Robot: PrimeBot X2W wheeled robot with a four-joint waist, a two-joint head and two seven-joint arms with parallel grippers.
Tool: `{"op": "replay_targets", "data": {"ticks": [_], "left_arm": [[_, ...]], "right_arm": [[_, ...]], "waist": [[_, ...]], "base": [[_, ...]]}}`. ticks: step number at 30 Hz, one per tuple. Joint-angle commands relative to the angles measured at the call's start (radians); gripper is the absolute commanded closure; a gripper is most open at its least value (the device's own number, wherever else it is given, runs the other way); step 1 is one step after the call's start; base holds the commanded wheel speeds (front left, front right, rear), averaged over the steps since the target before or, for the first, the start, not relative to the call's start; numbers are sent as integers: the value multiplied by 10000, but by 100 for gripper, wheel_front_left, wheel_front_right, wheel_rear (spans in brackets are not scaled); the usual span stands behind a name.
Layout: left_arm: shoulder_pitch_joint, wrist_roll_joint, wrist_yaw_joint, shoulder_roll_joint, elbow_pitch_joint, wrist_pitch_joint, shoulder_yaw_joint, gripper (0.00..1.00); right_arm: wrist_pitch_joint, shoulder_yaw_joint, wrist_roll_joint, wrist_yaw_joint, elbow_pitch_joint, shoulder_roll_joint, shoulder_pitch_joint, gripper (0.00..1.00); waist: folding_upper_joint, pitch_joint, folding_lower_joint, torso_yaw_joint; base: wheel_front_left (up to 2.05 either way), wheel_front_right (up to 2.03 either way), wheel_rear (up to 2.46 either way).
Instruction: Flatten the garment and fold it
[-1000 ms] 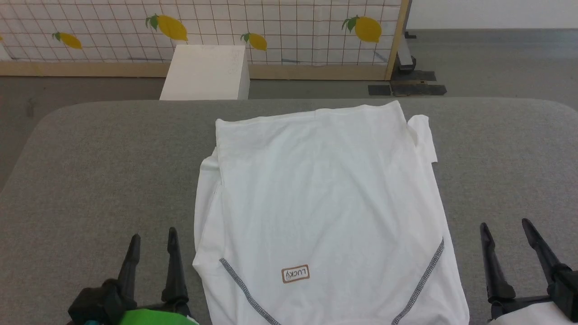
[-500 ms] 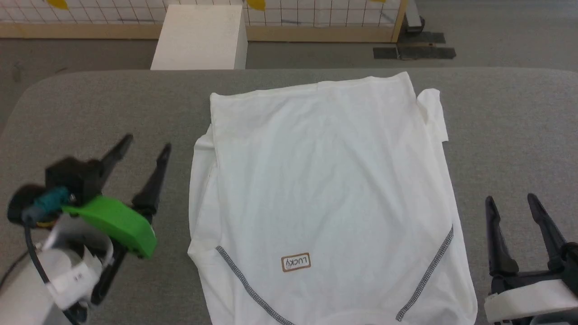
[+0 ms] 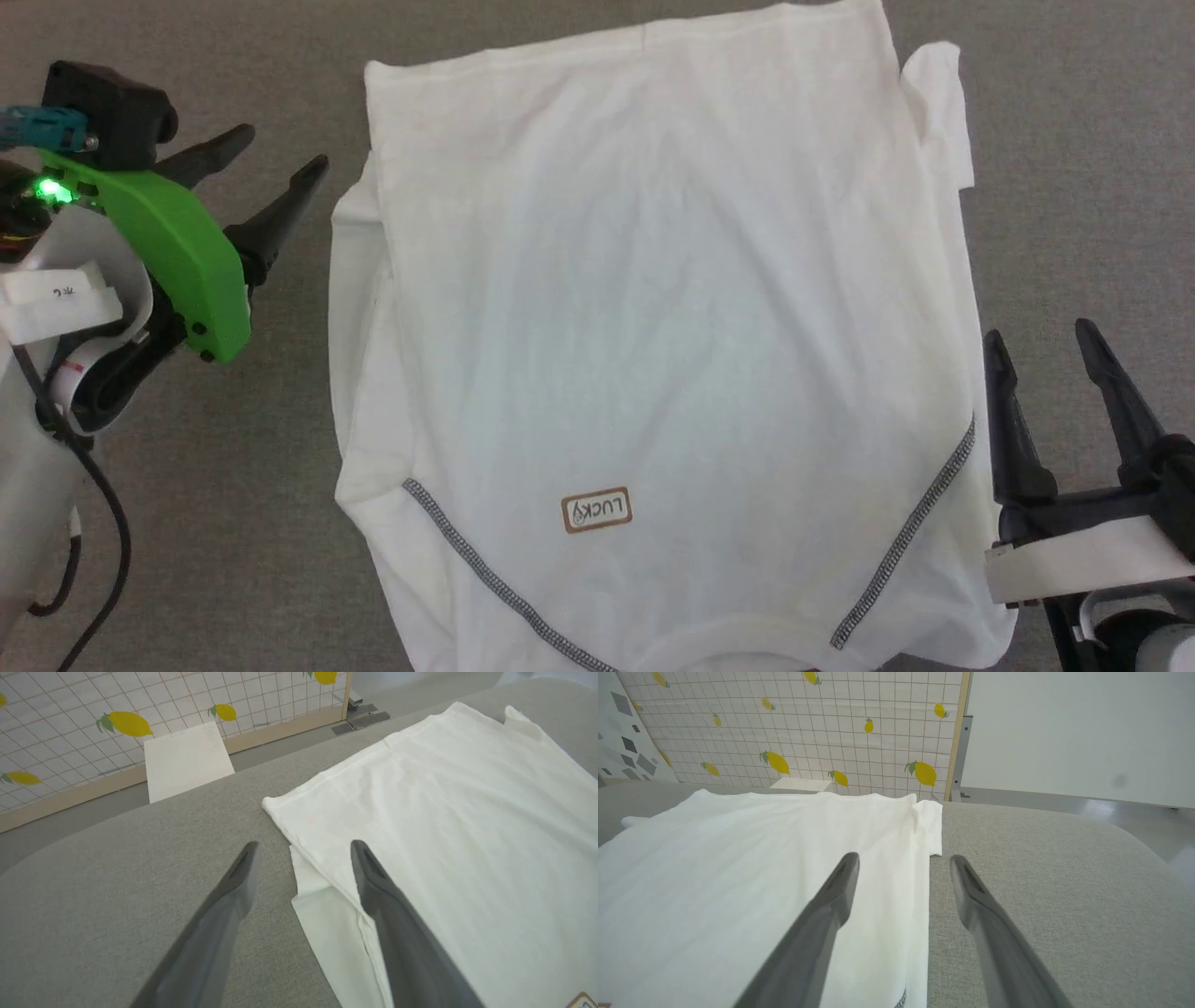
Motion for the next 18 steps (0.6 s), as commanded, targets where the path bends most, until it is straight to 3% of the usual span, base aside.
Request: {"op": "replay_targets", "data": {"ticks": [1,18], "left_arm": [[-277,-110,-50,137,132,54,-132,0],[-1533,-568,-71,741,1394,167,-2005,0]], "right_arm": [[-10,10,-49,-15,-5,14,-225,0],[48,-98,-234,-15,-68,14,-755,0]], "waist": [[0,882,-1,-309],[0,1869,-1,-401]], "base": [[0,0,0],[0,0,0]]}}
